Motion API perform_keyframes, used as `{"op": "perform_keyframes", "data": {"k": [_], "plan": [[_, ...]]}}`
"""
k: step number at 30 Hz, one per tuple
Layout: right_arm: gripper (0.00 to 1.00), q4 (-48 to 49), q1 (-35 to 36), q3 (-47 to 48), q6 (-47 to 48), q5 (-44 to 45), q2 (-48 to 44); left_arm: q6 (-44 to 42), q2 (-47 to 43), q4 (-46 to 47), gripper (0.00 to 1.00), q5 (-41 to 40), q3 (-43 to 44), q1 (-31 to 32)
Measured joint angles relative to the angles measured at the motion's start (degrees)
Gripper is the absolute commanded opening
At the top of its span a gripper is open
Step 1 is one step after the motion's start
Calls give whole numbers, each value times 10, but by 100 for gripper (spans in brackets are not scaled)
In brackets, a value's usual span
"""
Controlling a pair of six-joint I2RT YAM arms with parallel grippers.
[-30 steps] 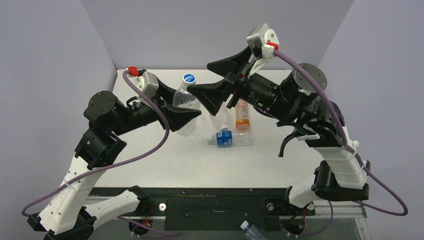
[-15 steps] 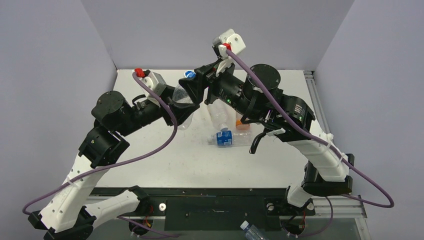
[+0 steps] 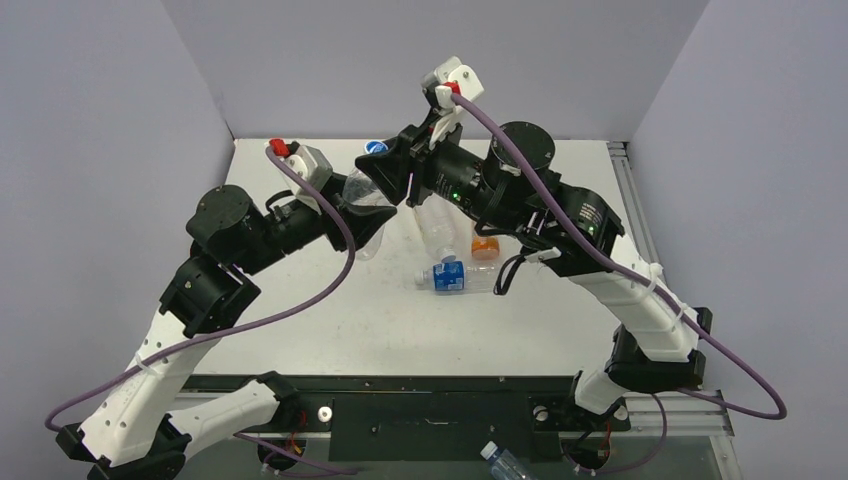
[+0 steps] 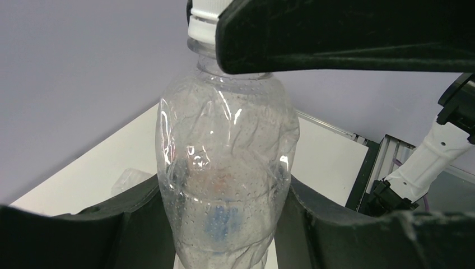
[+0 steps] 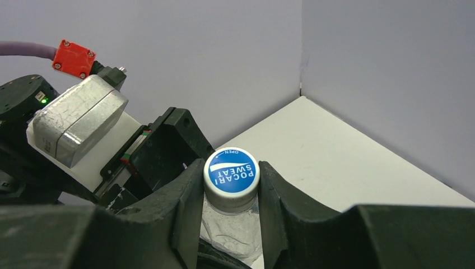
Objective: Unscrew the bottle caps
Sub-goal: Unscrew the bottle cap from the plastic bottle.
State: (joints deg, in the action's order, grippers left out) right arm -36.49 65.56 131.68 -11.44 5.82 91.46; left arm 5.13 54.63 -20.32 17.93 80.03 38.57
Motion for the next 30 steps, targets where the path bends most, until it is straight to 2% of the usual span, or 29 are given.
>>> {"op": "perform_keyframes", "data": {"k": [4, 8, 13, 19, 20, 21, 22, 23, 24, 26, 28, 30], "plan": [[0, 32, -37, -46, -12, -88, -22, 8, -6, 1, 0, 3, -8, -1], [0, 121, -109, -127, -54, -276, -57, 52, -7, 16, 0, 41, -11, -2], [0, 254, -151, -168, -127, -485, -70, 132, -8, 59, 0, 149, 0, -3], [0, 409, -150, -180, -219, -640, -70, 184, -6, 104, 0, 291, 26, 5], [3, 421, -149, -183, -226, -654, -70, 187, -6, 106, 0, 309, 26, 5], [15, 425, -149, -183, -230, -666, -70, 188, -6, 106, 0, 322, 26, 5], [21, 423, -150, -183, -227, -673, -70, 188, -5, 106, 0, 329, 26, 5], [36, 409, -152, -181, -219, -674, -70, 186, -6, 105, 0, 334, 26, 5], [44, 385, -153, -174, -198, -671, -71, 181, -5, 102, 0, 335, 25, 4], [68, 311, -152, -153, -146, -647, -76, 164, -5, 97, 0, 332, 20, 3], [76, 223, -145, -136, -78, -586, -87, 129, -10, 89, 0, 325, 8, 3], [78, 150, -127, -123, -15, -516, -99, 94, -17, 78, 0, 308, -7, 4]]}}
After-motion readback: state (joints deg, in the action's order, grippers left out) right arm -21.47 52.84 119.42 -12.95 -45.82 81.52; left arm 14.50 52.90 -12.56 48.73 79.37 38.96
